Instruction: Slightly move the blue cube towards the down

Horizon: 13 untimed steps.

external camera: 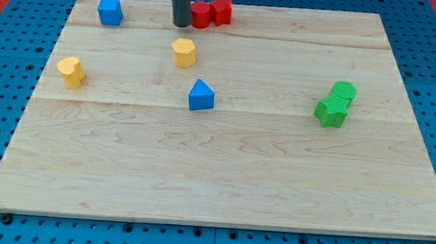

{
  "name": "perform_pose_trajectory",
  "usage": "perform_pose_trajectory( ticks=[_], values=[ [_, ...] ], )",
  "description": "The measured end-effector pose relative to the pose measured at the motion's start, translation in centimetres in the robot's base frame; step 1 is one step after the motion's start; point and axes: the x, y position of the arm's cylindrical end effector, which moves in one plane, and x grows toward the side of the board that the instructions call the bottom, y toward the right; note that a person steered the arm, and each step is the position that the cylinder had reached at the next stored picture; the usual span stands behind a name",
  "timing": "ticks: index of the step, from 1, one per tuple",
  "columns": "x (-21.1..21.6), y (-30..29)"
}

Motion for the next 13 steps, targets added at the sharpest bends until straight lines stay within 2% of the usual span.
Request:
perform_pose_trajectory(
  ticks=[3,7,9,10,13],
  values=[
    [-0.7,-7.2],
    [-2.5,-5.7],
    [-5.6,-6.9],
    [-5.6,-10.7],
    [-4.0,-12.0]
  ],
)
